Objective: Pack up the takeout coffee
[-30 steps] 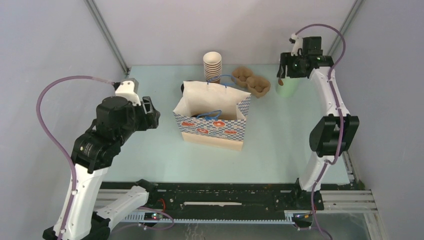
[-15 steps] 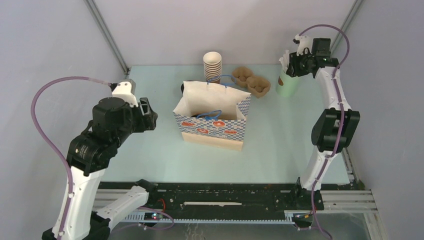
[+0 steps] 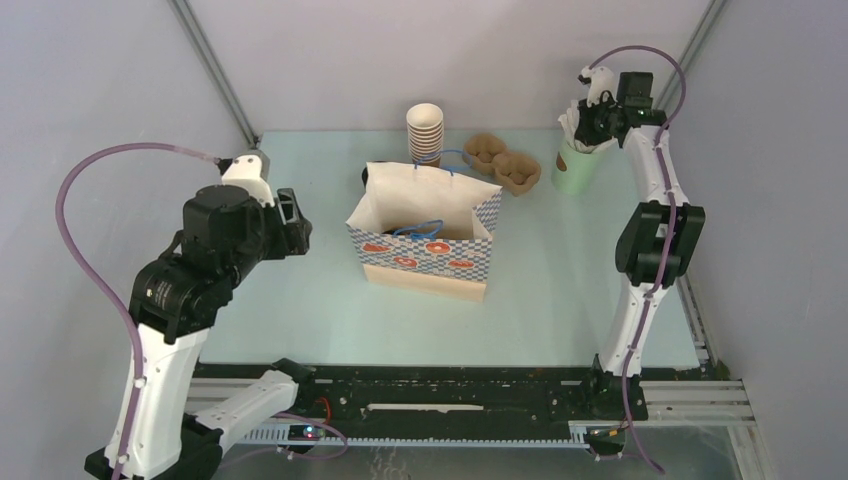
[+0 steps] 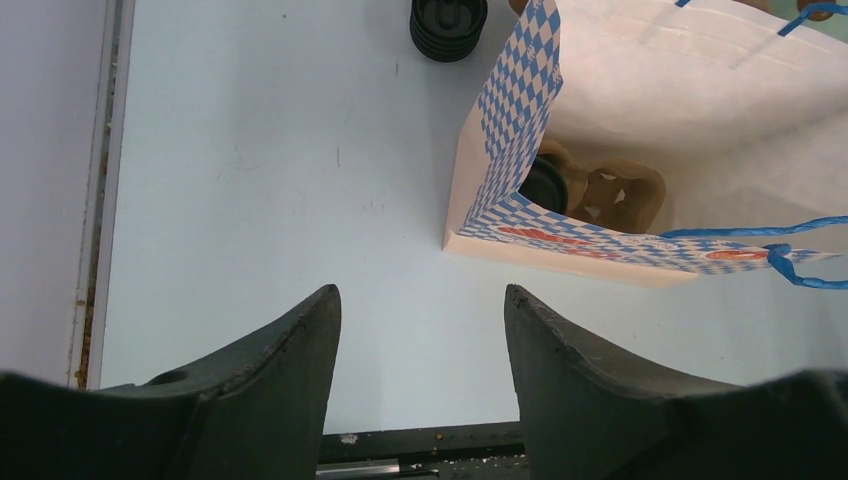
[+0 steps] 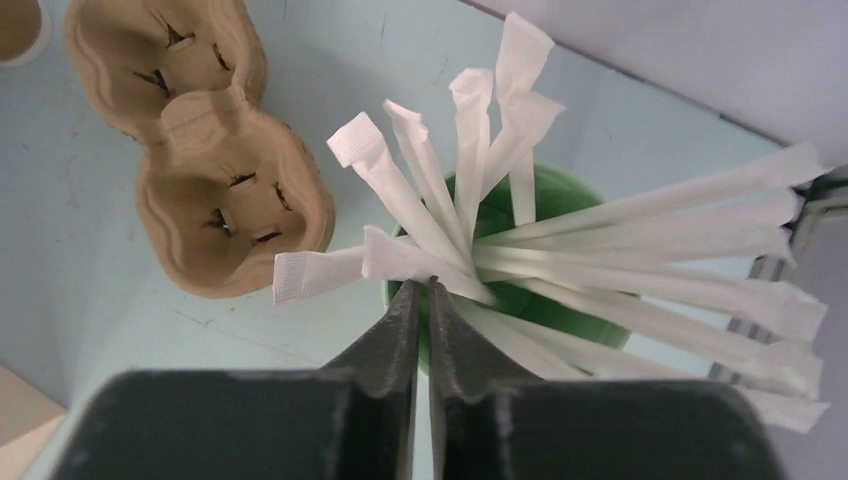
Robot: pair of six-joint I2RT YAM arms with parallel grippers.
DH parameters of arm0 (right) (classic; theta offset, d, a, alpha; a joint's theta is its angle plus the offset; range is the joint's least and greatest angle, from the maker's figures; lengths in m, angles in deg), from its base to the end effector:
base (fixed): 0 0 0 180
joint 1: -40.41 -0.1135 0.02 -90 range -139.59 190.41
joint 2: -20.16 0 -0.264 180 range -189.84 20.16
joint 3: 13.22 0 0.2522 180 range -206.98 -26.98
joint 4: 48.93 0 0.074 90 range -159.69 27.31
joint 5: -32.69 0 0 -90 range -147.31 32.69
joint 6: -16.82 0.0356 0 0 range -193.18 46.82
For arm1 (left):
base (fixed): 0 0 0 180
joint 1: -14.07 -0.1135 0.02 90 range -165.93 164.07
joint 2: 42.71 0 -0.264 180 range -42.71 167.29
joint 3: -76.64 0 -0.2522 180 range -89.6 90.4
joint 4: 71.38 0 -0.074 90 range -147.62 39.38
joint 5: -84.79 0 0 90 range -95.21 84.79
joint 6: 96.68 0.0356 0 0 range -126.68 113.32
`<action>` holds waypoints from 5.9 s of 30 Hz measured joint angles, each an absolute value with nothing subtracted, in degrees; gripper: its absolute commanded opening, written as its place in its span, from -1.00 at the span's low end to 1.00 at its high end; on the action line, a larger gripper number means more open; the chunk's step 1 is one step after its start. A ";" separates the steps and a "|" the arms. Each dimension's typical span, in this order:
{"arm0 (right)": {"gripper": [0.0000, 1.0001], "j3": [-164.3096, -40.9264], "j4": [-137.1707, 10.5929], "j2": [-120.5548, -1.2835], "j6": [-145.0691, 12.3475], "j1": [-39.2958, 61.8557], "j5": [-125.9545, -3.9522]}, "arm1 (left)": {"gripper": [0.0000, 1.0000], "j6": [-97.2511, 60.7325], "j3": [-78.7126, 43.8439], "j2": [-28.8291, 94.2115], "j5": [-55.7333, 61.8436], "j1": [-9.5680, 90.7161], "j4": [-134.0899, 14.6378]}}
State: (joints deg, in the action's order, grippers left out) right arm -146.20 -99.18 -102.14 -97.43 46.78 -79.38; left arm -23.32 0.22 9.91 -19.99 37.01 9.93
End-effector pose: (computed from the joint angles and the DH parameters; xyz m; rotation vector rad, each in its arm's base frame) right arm 0.4898 -0.0412 0.3152 -0.5406 2.1385 0.1401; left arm 0.1068 -0.0353 0.4644 -0.0401 2.0843 -0.1498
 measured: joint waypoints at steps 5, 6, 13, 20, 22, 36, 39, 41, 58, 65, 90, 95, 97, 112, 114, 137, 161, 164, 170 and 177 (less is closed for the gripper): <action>-1.00 -147.60 -99.29 -102.14 -97.80 46.78 -79.01 | 0.32 -23.26 0.41 10.30 -19.99 37.01 10.34; -1.00 -147.60 -99.51 -101.88 -97.78 46.78 -78.61 | 0.32 -23.26 0.41 10.30 -19.97 37.01 10.34; -1.00 -144.72 -100.50 -93.02 -96.55 45.36 -70.63 | 0.32 -23.21 0.30 10.43 -19.56 37.01 9.73; -0.96 -134.40 -94.88 -70.25 -95.02 31.50 -63.22 | 0.33 -23.24 -1.05 10.54 -18.35 37.01 6.56; -0.54 -129.35 -92.30 -64.30 -95.20 27.00 -63.62 | 0.33 -23.24 -1.38 10.63 -17.92 37.01 5.80; 0.02 -130.82 -92.06 -89.86 -99.61 46.69 -78.20 | 0.32 -23.21 -1.42 11.74 -17.00 37.01 5.27; 0.01 -131.78 -94.35 -92.57 -102.28 48.79 -82.07 | 0.32 -23.24 -1.38 11.65 -17.57 37.01 6.67; 0.01 -133.88 -94.88 -93.40 -103.85 49.71 -84.34 | 0.32 -23.26 -0.96 11.70 -18.24 37.01 7.61; 0.08 -139.25 -92.06 -97.35 -109.64 51.28 -95.57 | 0.31 -23.39 4.39 15.72 -20.08 37.01 11.30; 0.08 -139.12 -92.58 -97.40 -112.00 51.32 -96.71 | 0.31 -23.39 4.39 15.89 -20.10 37.01 12.18; -0.52 -139.19 -92.04 -102.16 -112.90 51.32 -99.33 | 0.31 -23.24 6.10 17.64 -20.58 37.01 13.34; -0.97 -140.19 -91.34 -102.64 -112.90 51.30 -99.92 | 0.31 -23.21 6.10 17.75 -20.60 37.01 13.51; -1.00 -140.41 -90.79 -102.64 -113.08 51.30 -99.81 | 0.31 -23.21 6.10 17.75 -20.60 37.01 13.51; -1.00 -140.85 -87.67 -99.47 -109.64 51.70 -95.27 | 0.31 -23.19 6.10 16.97 -20.45 37.01 13.40; -1.00 -140.85 -86.79 -97.40 -108.64 51.70 -94.50 | 0.31 -23.21 6.10 16.42 -20.30 37.01 13.21; -1.00 -144.21 -84.89 -59.61 -74.67 17.47 -86.83 | 0.33 -24.90 -1.14 11.96 -16.01 36.93 5.73; 0.48 -148.91 -117.89 -84.04 -107.06 -12.67 -46.00 | 0.33 -26.17 -3.89 5.60 -15.01 36.93 4.33; 0.95 -150.09 -117.85 -86.66 -107.94 -12.96 -43.38 | 0.33 -26.12 -3.89 5.64 -15.21 36.93 4.68; 0.99 -155.34 -118.72 -89.31 -105.69 -13.28 -41.39 | 0.35 -25.71 -2.78 6.43 -15.58 36.90 6.19; 0.99 -161.22 -117.32 -82.29 -96.05 -13.48 -29.85 | 0.41 -26.03 7.56 12.20 -15.51 36.90 6.39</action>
